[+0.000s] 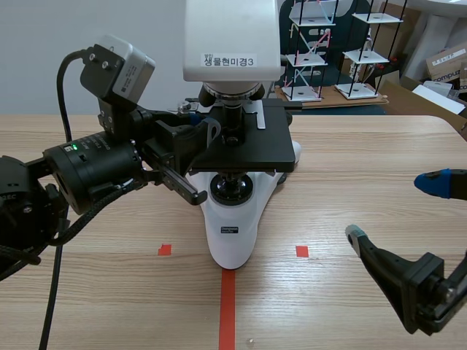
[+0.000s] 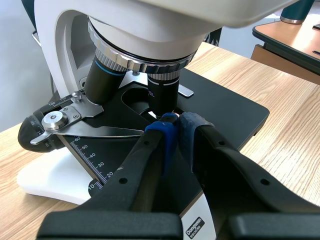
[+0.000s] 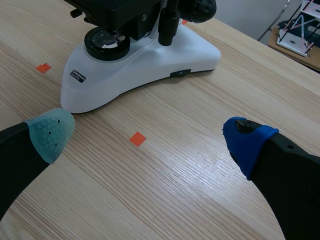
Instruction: Return to the home posture
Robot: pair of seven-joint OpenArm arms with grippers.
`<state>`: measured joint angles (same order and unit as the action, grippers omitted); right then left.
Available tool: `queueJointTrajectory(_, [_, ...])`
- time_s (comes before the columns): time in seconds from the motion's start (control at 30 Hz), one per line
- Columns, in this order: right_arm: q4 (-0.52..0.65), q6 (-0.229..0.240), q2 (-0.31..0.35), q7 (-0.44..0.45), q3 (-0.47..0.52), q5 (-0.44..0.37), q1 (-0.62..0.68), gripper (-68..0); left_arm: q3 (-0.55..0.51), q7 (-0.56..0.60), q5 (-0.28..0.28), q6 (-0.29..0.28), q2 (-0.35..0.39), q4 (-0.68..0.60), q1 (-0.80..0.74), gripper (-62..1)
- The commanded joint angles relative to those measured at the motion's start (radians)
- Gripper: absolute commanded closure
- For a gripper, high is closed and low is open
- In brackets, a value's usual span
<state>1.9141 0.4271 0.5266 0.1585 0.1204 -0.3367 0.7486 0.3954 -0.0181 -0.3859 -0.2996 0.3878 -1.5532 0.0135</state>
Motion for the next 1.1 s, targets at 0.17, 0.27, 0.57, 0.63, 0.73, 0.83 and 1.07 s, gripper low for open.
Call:
queueJointTrajectory(0.17, [0.013,-0.003,0.008,0.016,0.002,-0.007,0.002,-67.9,0.004,0.013,-0.002,-0.002,-0.007,-0.012,0.003,-4.0])
queueJointTrajectory(0.27, [0.013,-0.003,0.008,0.016,0.002,-0.007,0.002,-67.9,0.004,0.013,-0.002,-0.002,-0.007,-0.012,0.003,-4.0])
queueJointTrajectory(0.57, [0.013,-0.003,0.008,0.016,0.002,-0.007,0.002,-67.9,0.004,0.014,0.005,-0.002,-0.007,-0.012,0.003,-4.0])
queueJointTrajectory(0.63, [0.013,-0.003,0.008,0.016,0.002,-0.007,0.002,-67.9,0.003,0.022,0.005,-0.001,-0.005,-0.012,0.002,-4.0])
queueJointTrajectory(0.73, [0.013,-0.003,0.008,0.016,0.002,-0.007,0.002,-67.9,-0.007,0.028,0.004,-0.001,-0.002,-0.013,-0.006,-4.0])
queueJointTrajectory(0.83, [0.013,-0.003,0.008,0.016,0.002,-0.007,0.002,-67.9,-0.033,0.030,0.004,-0.001,-0.002,-0.019,-0.031,-4.0])
queueJointTrajectory(1.07, [0.013,-0.003,0.008,0.016,0.002,-0.007,0.002,-67.9,-0.082,0.104,0.005,-0.001,0.056,-0.105,-0.136,-4.1])
